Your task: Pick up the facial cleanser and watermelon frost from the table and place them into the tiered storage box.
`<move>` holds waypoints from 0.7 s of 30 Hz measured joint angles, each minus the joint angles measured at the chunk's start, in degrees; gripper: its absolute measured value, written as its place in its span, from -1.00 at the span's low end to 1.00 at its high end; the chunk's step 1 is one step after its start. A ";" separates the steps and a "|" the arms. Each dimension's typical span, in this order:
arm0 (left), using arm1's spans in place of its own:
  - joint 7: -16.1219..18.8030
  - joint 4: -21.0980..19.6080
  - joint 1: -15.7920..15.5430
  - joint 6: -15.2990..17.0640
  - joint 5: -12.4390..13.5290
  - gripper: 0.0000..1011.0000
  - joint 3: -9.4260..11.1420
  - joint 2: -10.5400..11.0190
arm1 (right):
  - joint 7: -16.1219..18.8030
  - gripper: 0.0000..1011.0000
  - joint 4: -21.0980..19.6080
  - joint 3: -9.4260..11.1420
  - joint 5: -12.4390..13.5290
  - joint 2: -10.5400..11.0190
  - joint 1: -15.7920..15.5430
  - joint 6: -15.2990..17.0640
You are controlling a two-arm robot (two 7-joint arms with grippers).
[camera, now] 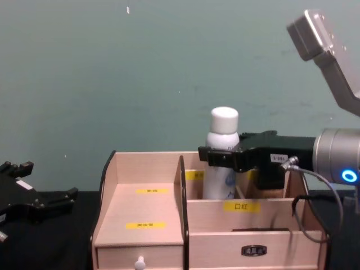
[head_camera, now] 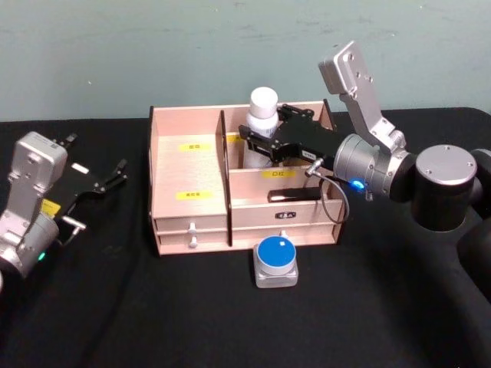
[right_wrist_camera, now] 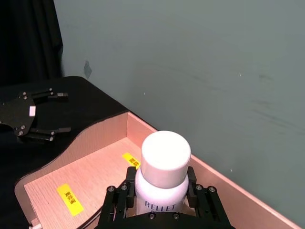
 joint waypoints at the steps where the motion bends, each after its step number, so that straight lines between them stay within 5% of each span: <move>1: 0.00 0.00 0.00 0.00 0.00 1.00 0.00 0.00 | 0.09 0.20 0.27 -0.07 0.04 -0.05 0.00 0.08; 21: 0.00 0.00 0.00 0.00 0.00 1.00 0.00 0.00 | 0.33 0.31 1.24 -0.47 -0.04 -0.20 0.21 0.53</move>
